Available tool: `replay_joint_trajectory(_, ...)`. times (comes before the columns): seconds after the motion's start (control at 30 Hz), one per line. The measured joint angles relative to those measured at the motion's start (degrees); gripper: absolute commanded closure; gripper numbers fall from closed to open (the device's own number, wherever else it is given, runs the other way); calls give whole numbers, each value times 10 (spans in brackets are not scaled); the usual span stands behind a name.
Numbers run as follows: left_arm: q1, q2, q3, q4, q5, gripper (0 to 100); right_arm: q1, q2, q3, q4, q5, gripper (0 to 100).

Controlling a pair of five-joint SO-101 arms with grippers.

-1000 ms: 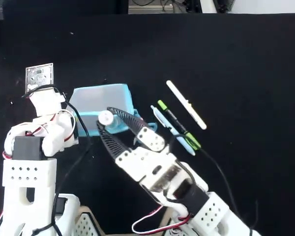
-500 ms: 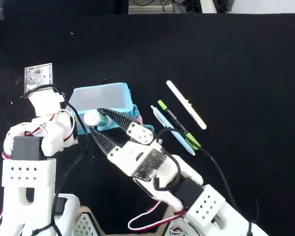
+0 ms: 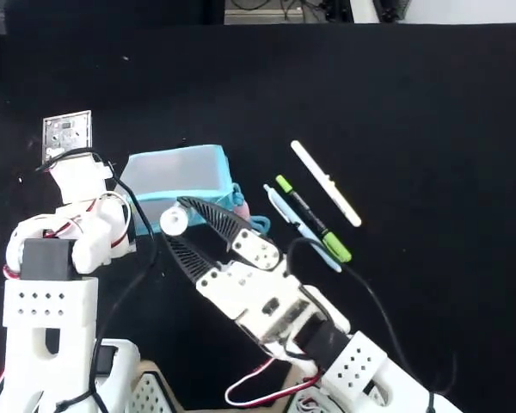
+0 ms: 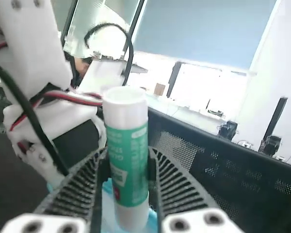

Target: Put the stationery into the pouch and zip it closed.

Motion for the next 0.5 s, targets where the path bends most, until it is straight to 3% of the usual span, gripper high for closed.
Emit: replay_joint_trajectory(0.5, 0, 0, 0, 0, 0, 970, -1, -1, 18, 5, 1, 988)
